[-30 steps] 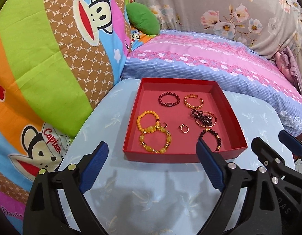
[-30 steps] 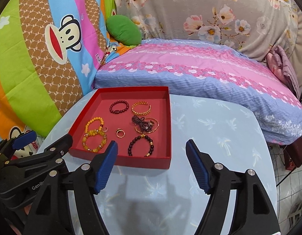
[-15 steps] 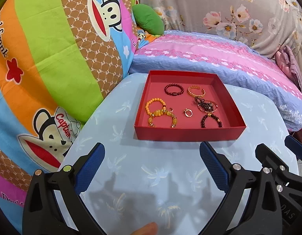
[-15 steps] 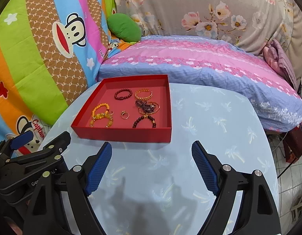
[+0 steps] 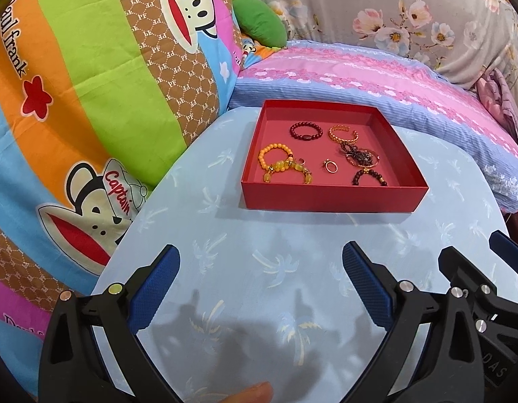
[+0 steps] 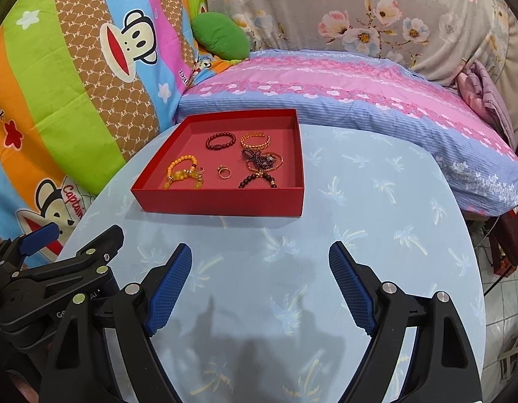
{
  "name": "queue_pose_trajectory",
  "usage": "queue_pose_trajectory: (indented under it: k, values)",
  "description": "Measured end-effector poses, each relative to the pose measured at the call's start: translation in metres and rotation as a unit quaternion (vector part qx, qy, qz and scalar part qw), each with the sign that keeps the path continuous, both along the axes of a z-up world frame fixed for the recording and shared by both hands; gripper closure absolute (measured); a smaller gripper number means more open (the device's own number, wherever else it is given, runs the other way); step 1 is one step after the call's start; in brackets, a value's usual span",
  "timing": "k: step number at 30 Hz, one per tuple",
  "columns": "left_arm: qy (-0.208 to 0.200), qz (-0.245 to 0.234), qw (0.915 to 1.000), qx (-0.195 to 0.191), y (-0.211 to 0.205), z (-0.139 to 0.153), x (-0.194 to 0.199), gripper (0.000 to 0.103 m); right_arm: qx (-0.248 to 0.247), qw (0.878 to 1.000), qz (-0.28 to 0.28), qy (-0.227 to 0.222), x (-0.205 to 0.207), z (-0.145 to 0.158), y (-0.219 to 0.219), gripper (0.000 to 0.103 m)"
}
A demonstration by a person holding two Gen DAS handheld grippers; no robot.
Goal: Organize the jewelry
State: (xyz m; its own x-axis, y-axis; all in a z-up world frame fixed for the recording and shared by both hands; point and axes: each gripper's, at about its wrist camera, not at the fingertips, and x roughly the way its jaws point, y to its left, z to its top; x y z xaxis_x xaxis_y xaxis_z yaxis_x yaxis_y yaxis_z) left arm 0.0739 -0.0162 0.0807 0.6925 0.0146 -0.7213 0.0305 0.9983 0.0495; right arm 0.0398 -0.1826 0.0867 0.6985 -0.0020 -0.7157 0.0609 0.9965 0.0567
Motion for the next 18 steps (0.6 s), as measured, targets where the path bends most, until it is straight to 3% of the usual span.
queue_pose_trajectory:
  k: [18]
  values:
    - [0.007,-0.002,0.9999,0.007,-0.002,-0.009,-0.003,0.010,0.002,1.000,-0.001,0.012,-0.005,-0.011,-0.002,0.022]
